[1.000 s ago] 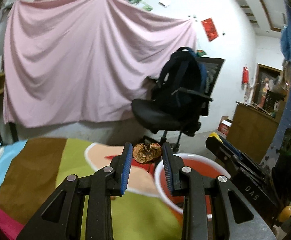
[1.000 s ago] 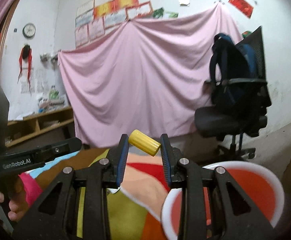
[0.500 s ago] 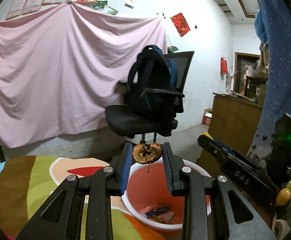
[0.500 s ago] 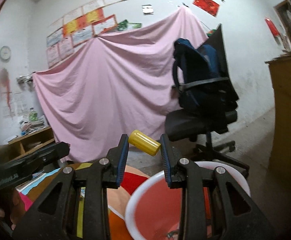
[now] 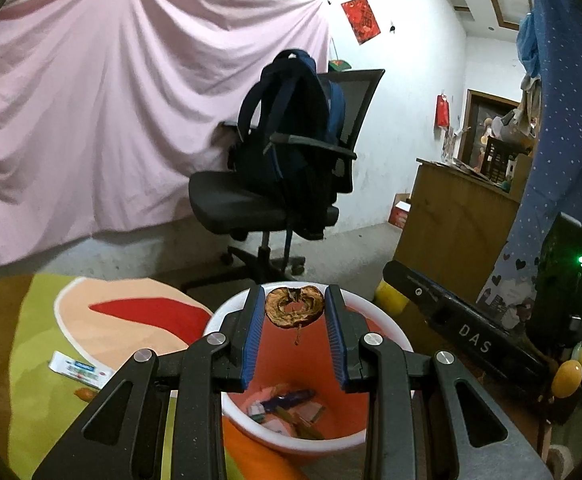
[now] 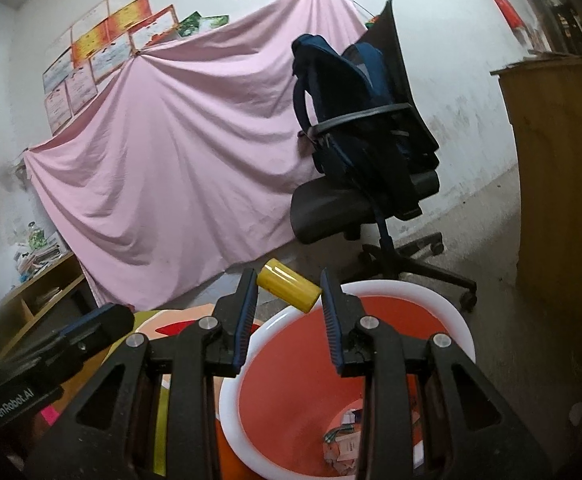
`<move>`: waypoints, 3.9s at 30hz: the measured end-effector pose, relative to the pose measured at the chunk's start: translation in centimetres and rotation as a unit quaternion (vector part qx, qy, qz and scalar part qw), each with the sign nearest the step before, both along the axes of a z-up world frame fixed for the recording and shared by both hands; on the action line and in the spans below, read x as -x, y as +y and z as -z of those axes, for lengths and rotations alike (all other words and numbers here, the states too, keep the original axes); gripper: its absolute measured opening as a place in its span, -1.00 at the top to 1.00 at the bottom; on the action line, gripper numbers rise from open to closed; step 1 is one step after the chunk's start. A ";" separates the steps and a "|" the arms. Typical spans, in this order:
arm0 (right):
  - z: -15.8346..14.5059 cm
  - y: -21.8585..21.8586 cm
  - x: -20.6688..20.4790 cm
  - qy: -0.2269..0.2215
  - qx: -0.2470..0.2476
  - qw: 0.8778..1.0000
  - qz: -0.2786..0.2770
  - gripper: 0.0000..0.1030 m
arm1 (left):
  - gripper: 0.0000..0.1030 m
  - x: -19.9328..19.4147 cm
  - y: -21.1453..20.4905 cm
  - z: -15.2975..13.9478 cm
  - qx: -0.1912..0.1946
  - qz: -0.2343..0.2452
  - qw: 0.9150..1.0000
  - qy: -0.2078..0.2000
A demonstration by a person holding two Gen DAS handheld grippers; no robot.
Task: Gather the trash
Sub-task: 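Carry the slice and yellow cylinder over the bucket and open both grippers, then move both tools back over the table, then grasp the white toothpaste tube with the left gripper while the right grasps the brown nut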
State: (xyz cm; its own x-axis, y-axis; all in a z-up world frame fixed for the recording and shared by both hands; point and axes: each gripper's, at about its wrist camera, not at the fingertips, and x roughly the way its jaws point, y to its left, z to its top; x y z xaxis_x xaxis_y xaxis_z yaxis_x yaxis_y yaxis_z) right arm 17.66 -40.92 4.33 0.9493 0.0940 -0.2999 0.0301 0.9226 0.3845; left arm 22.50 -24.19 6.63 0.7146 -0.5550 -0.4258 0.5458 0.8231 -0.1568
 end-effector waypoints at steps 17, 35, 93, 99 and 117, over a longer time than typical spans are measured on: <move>0.7 -1.4 -0.3 0.019 -0.026 0.999 0.012 -0.22 | 0.49 -1.8 -0.9 1.1 -0.007 0.010 0.999 0.048; 0.9 -0.8 -0.4 0.021 -0.022 1.000 0.008 -0.44 | 0.31 -2.1 0.6 1.3 0.010 -0.014 0.998 0.059; 0.2 20.6 -4.7 -0.042 0.138 0.973 -0.182 -1.00 | -0.95 2.5 24.2 2.5 -0.024 -0.307 0.951 -0.036; 1.9 22.3 -6.7 0.014 0.155 0.965 -0.213 -1.00 | -0.95 1.1 24.8 4.0 -0.036 -0.311 0.950 0.006; 6.5 25.5 -10.7 0.181 0.180 0.912 -0.320 -0.40 | -0.68 -1.7 27.5 6.3 -0.001 -0.298 0.947 0.124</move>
State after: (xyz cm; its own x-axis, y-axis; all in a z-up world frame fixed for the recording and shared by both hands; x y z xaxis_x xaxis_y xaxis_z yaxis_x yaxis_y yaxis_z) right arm 28.31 -15.42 -2.19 0.5671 0.4289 -0.7032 -0.4951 0.8598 0.1251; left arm 24.21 3.26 0.33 0.7786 -0.0846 -0.6218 -0.0680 0.9737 -0.2175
